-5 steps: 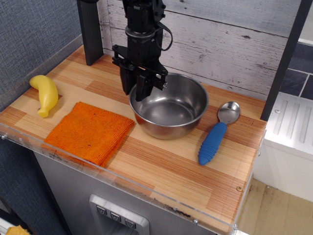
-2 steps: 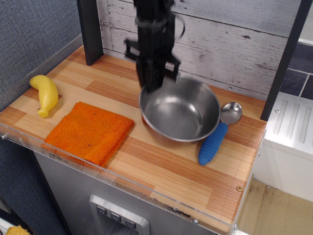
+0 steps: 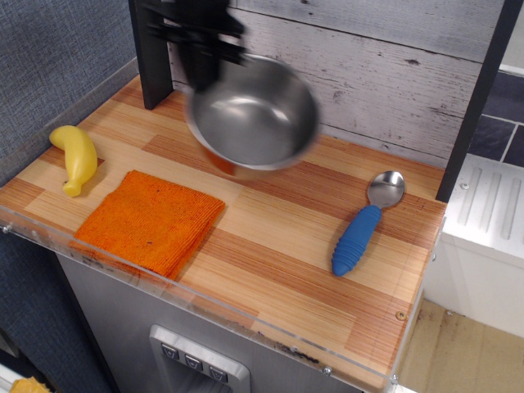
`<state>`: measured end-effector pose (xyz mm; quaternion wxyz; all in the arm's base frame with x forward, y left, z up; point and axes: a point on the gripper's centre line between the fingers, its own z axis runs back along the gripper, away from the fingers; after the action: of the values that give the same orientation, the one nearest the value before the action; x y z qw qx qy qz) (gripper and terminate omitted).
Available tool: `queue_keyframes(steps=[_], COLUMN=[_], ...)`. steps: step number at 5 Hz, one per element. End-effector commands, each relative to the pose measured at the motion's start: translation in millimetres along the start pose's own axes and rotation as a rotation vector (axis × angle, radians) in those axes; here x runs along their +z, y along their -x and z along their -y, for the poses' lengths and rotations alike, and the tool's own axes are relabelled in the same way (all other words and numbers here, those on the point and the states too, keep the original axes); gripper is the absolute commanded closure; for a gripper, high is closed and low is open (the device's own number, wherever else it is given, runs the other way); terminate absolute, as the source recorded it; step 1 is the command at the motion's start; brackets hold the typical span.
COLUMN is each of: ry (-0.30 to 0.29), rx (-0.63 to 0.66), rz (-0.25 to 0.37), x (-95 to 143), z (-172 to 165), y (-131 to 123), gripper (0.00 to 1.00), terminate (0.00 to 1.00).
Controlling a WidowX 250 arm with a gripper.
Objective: Move pot above orange cloth next to yellow banana
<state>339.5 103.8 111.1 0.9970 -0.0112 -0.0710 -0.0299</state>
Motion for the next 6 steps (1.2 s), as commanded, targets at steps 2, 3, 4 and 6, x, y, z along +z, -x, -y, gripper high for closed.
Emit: queue_keyframes(steps=[2,3,4,6], ry=[-0.031,-0.018,-0.020,-0.007], rx=[0.145,0.152,0.178,0.204], rz=[-0.006,-0.012,0.021,0.028], x=[-20,-30,-32,-37], z=[-93,-87,-86,-88], y=[32,24,12,3], gripper=[1.00,1.00,1.00,1.00], terminate=[0.00,0.00,0.00,0.00])
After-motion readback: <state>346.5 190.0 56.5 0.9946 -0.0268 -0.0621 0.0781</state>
